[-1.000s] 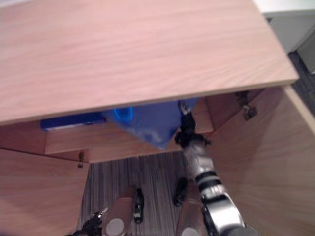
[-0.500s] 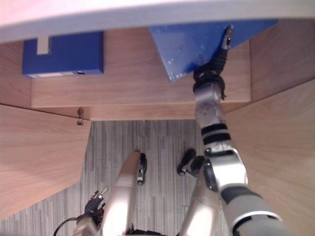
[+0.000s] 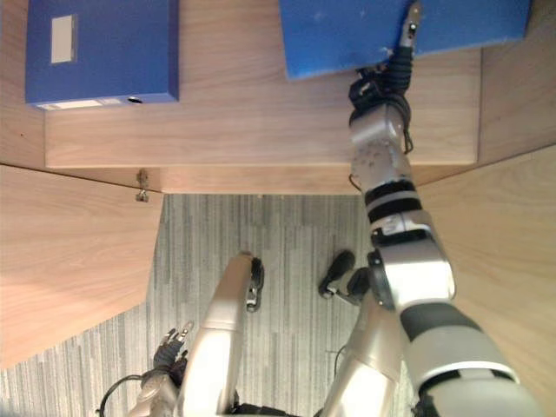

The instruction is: Walk over to the cabinet, pick up the folder, carry it to the office cabinet, place the folder inside the office cabinet, then close the office cabinet door

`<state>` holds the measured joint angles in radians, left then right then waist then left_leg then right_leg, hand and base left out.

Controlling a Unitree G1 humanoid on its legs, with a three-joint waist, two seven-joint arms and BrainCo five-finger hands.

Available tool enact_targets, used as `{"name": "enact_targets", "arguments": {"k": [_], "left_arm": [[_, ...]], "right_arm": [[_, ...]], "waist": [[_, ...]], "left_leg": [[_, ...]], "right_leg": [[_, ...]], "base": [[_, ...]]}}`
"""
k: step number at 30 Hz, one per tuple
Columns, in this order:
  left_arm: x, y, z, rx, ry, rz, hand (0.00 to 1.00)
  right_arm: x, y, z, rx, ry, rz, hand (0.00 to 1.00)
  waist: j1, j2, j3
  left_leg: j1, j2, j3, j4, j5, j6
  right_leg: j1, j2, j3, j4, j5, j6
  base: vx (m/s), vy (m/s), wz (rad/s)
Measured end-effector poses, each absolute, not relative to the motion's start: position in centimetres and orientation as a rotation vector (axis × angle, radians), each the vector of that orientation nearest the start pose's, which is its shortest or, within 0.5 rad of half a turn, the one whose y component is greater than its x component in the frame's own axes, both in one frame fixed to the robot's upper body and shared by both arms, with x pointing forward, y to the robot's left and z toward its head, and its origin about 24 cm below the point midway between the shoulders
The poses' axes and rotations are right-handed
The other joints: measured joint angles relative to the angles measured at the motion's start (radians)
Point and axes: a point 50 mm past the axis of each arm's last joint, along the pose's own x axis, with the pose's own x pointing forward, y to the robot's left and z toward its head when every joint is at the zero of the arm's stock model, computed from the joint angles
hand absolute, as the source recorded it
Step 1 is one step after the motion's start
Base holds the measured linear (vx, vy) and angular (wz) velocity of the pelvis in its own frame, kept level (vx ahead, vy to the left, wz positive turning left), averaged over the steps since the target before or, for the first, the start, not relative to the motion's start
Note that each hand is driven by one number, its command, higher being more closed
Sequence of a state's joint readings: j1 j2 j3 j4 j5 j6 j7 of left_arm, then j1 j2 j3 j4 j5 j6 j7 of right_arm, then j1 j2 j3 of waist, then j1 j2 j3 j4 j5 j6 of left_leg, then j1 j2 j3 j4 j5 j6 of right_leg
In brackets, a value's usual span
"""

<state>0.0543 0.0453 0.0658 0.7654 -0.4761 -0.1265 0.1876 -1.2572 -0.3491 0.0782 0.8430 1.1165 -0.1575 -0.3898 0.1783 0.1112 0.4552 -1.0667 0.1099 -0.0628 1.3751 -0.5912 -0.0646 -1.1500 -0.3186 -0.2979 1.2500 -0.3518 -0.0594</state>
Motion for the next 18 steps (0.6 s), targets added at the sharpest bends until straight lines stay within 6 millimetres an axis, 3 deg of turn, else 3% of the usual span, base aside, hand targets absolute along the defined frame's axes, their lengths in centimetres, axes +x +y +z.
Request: {"name": "enact_targets", "arguments": {"k": [6, 10, 13, 16, 18], "left_arm": [[16.3, 19.3, -11.9, -0.347, 0.694, 0.49, 0.0], [16.1, 19.4, -11.9, -0.347, 0.694, 0.493, 0.0], [16.1, 19.7, -11.8, -0.339, 0.685, 0.491, 0.0], [16.0, 20.3, -11.2, -0.32, 0.646, 0.445, 0.0], [16.5, 20.3, -10.3, -0.299, 0.597, 0.365, 0.0]], "right_arm": [[41.3, -16.9, 28.9, 0.794, -0.342, -0.165, 0.0], [41.3, -16.3, 29.0, 0.623, -0.362, -0.156, 0.0], [41.4, -15.2, 28.4, 0.39, -0.358, -0.078, 0.0], [40.5, -12.9, 28.6, -0.003, -0.407, 0.12, 0.0], [38.7, -10.9, 28.6, -0.345, -0.466, 0.33, 0.0]], "waist": [[-0.002, 0.0, 0.0], [-0.01, 0.001, 0.002], [-0.015, 0.0, 0.004], [-0.023, -0.001, 0.004], [-0.023, -0.002, 0.005]], "left_leg": [[0.005, 0.0, -0.002, -0.012, 0.006, -0.011], [0.013, 0.003, -0.004, -0.017, 0.009, -0.014], [0.043, 0.006, -0.003, -0.042, 0.013, -0.017], [0.055, 0.013, -0.001, -0.065, 0.017, -0.02], [0.061, 0.019, 0.002, -0.08, 0.018, -0.022]], "right_leg": [[0.004, 0.0, -0.004, -0.005, -0.002, -0.003], [0.013, 0.002, -0.009, -0.011, -0.002, -0.003], [0.041, 0.005, -0.013, -0.029, -0.003, 0.0], [0.054, 0.014, -0.02, -0.052, -0.004, 0.002], [0.057, 0.021, -0.021, -0.061, -0.001, -0.003]], "base": [[-0.02, 0.004, 0.01], [-0.01, 0.002, 0.0], [0.0, 0.0, 0.0], [0.01, 0.0, -0.04], [0.04, 0.007, -0.04]]}}
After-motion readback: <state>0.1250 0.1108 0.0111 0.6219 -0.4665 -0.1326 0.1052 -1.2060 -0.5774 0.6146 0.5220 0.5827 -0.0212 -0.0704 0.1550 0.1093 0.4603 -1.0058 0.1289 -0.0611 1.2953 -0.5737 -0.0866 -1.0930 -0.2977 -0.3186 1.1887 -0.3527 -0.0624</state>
